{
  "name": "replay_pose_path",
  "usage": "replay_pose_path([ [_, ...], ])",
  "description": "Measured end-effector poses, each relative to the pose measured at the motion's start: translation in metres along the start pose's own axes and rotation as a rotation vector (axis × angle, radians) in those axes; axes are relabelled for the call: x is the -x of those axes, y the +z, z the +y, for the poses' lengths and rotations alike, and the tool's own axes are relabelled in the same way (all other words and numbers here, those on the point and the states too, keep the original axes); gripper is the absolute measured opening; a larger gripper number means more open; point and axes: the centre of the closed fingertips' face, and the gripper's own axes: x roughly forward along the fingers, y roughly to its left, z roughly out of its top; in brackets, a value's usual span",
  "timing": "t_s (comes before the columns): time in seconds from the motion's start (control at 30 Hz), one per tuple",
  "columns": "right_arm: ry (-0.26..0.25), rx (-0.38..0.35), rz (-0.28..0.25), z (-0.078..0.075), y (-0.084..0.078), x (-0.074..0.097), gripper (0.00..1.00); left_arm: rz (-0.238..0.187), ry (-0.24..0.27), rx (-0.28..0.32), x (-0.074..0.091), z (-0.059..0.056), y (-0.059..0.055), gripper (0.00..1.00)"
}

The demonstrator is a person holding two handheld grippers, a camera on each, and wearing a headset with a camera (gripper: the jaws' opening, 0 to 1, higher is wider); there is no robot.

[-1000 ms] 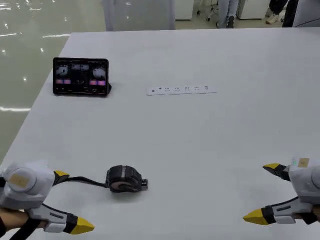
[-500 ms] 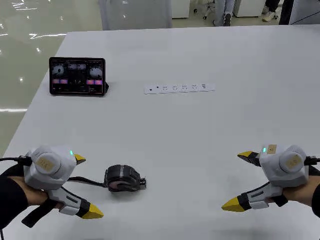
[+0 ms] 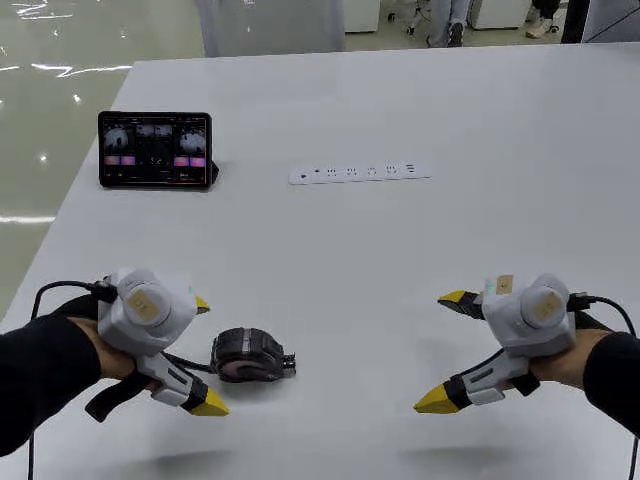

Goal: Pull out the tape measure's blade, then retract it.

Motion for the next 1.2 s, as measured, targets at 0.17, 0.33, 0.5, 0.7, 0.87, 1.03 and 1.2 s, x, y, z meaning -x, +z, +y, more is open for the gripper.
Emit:
replay_pose_path([
  [0.17,0.024,0.014,0.008,0.007,0.010,-0.020,0.91,0.029,-0.028,-0.022,-0.010,-0.005,0.005,0.77],
  [0.33,0.064,0.047,0.016,0.016,0.019,-0.035,0.88,0.034,-0.041,-0.046,-0.017,-0.005,0.017,0.70],
  [0.5,0.092,0.051,0.021,0.021,0.027,-0.051,0.84,0.045,-0.045,-0.067,-0.030,0.001,0.024,0.61],
  [0.7,0.104,0.070,0.008,0.021,0.040,-0.069,0.72,0.086,-0.062,-0.117,-0.038,0.000,0.024,0.39],
  [0.87,0.124,0.113,0.015,0.021,0.048,-0.084,0.66,0.108,-0.051,-0.163,-0.042,0.001,0.021,0.34],
  [1.03,0.137,0.118,0.018,0.026,0.054,-0.097,0.62,0.128,-0.044,-0.153,-0.042,0.002,0.020,0.33],
  [1.2,0.146,0.152,0.046,0.028,0.056,-0.108,0.53,0.134,-0.050,-0.142,-0.042,0.002,0.019,0.33],
])
